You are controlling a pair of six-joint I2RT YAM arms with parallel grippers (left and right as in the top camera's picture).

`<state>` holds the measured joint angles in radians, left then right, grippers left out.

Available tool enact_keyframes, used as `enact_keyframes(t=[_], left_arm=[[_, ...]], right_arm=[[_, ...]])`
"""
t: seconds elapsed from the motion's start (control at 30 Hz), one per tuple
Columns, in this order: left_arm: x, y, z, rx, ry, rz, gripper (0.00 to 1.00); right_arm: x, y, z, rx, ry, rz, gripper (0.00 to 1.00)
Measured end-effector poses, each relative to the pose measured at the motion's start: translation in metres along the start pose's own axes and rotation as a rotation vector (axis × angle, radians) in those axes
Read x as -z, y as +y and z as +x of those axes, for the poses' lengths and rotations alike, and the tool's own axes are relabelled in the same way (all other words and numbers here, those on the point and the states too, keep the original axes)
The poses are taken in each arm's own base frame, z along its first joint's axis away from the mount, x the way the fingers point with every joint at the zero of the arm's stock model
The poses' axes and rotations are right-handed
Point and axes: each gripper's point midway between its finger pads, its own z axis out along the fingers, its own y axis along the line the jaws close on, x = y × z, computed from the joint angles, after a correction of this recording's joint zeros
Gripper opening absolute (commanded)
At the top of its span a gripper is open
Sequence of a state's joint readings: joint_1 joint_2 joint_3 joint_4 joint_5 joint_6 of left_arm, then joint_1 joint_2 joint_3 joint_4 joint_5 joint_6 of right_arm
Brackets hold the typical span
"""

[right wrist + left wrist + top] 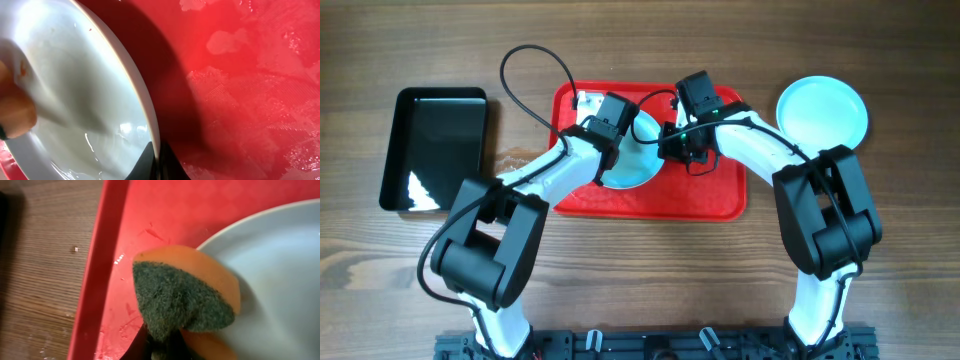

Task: Clean dirty plates on tray and stack at the side
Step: 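Scrub the last plate with the sponge while the right gripper holds it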

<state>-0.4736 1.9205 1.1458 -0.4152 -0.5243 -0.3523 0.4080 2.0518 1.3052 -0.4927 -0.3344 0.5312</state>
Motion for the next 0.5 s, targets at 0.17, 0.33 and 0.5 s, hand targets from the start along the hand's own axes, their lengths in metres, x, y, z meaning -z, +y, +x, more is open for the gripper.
enact_keyframes(t=[0.17, 0.33, 0.5], left_arm=[[0.017, -0.008, -0.013, 0.032, -0.025, 0.087, 0.04], [0.042, -0.040, -0.026, 0.064, -0.021, 0.319, 0.04], [0.044, -0.066, -0.011, 0.059, 0.062, 0.457, 0.04]], right_arm=[[0.000, -0.001, 0.000, -0.001, 0.001, 0.003, 0.04], [0.001, -0.002, -0.001, -0.005, -0.001, 0.003, 0.05], [0.001, -0.002, -0.001, -0.005, -0.002, 0.003, 0.04]])
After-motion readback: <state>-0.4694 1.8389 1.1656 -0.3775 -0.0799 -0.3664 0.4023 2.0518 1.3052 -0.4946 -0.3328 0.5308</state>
